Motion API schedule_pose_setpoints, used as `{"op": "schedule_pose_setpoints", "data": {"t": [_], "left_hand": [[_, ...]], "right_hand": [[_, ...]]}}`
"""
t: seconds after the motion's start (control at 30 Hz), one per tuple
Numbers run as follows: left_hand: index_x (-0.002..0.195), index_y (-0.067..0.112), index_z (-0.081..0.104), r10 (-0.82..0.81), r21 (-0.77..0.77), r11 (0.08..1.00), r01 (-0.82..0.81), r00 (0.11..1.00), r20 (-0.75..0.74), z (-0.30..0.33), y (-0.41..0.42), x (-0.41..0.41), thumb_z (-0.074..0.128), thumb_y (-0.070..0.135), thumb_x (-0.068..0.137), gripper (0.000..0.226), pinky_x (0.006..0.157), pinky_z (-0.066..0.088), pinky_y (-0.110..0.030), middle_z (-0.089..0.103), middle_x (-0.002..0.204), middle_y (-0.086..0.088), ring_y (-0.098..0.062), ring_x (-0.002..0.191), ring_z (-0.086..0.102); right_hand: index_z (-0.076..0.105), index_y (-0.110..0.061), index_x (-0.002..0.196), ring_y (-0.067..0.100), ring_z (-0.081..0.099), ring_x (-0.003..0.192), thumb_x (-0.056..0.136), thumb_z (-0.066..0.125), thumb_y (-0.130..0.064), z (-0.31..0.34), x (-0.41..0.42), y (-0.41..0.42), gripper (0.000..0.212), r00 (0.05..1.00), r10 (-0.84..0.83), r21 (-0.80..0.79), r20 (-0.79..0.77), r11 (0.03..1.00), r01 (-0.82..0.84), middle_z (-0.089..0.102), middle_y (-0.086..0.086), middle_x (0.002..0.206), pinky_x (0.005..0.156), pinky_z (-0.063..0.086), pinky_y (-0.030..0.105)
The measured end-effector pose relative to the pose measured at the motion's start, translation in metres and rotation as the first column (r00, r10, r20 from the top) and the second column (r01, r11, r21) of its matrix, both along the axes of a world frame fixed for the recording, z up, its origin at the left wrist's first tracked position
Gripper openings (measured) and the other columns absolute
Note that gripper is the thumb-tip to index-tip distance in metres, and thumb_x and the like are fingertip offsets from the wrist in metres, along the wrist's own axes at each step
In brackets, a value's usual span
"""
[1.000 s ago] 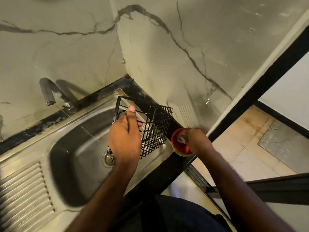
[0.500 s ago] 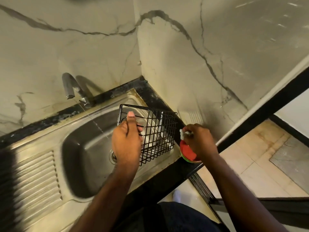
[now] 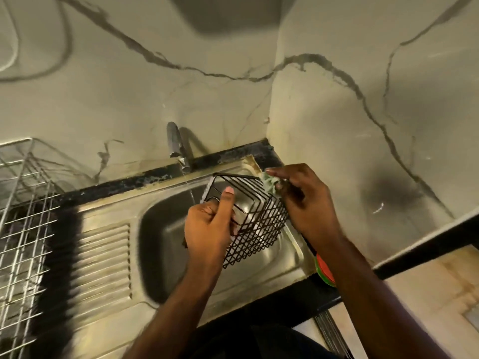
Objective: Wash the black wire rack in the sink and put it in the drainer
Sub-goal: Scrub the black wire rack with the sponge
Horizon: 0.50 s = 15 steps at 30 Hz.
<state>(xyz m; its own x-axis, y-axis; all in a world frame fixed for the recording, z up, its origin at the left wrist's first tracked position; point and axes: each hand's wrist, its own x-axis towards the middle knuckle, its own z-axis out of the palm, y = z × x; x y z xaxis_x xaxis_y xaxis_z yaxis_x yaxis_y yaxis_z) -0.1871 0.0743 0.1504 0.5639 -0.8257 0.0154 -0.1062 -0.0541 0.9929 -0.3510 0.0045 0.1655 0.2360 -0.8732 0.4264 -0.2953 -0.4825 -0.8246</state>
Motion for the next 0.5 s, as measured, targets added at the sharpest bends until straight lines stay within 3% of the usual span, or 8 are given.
{"op": "schedule_pose_setpoints", "data": {"t": [0.13,0.3,0.37,0.43,0.5], "left_hand": [[0.059,0.017,0.072,-0.023,0.005,1.0,0.023,0.989,0.147,0.0,-0.001,0.014,0.059,0.048,0.097,0.05,0.07,0.057,-0.043,0.069,0.055,0.0,-0.018,0.053,0.067],[0.057,0.012,0.067,0.059,0.117,0.986,-0.123,0.893,0.447,0.008,0.003,0.035,0.053,0.056,0.088,0.056,0.062,0.055,-0.037,0.066,0.051,0.004,-0.014,0.05,0.063],[0.053,0.01,0.064,0.103,0.091,0.984,-0.155,0.902,0.42,0.01,0.005,0.046,0.055,0.054,0.084,0.054,0.056,0.053,-0.035,0.064,0.047,0.004,-0.017,0.046,0.062],[0.049,0.008,0.056,0.144,0.033,0.986,-0.165,0.927,0.347,0.009,0.007,0.055,0.053,0.055,0.078,0.056,0.049,0.05,-0.039,0.057,0.042,-0.002,-0.024,0.041,0.057],[0.044,0.014,0.047,0.166,-0.03,0.986,-0.165,0.932,0.323,0.01,0.009,0.061,0.053,0.054,0.079,0.053,0.045,0.037,-0.034,0.043,0.036,0.002,-0.018,0.035,0.042]], "right_hand": [[0.074,-0.011,0.115,0.015,0.059,0.117,0.086,0.06,0.018,0.017,0.032,0.003,0.043,0.973,0.225,-0.124,-0.044,0.966,-0.229,0.058,0.008,0.119,0.097,0.051,0.025],[0.075,-0.015,0.115,0.016,0.058,0.12,0.086,0.062,0.014,0.009,0.056,-0.007,0.043,0.957,0.219,-0.219,-0.189,0.941,-0.258,0.059,0.004,0.123,0.099,0.052,0.037],[0.073,-0.017,0.12,0.013,0.056,0.124,0.088,0.062,0.01,0.008,0.064,-0.011,0.043,0.954,0.233,-0.189,-0.186,0.945,-0.268,0.059,0.002,0.125,0.101,0.051,0.037],[0.068,-0.017,0.127,0.009,0.052,0.127,0.094,0.062,-0.002,0.01,0.074,-0.009,0.037,0.929,0.317,-0.143,-0.19,0.927,-0.346,0.058,0.001,0.13,0.105,0.047,0.027],[0.066,-0.015,0.129,0.006,0.052,0.128,0.097,0.061,-0.017,0.015,0.084,-0.002,0.032,0.909,0.368,-0.154,-0.195,0.904,-0.399,0.058,0.0,0.134,0.105,0.042,0.018]]}}
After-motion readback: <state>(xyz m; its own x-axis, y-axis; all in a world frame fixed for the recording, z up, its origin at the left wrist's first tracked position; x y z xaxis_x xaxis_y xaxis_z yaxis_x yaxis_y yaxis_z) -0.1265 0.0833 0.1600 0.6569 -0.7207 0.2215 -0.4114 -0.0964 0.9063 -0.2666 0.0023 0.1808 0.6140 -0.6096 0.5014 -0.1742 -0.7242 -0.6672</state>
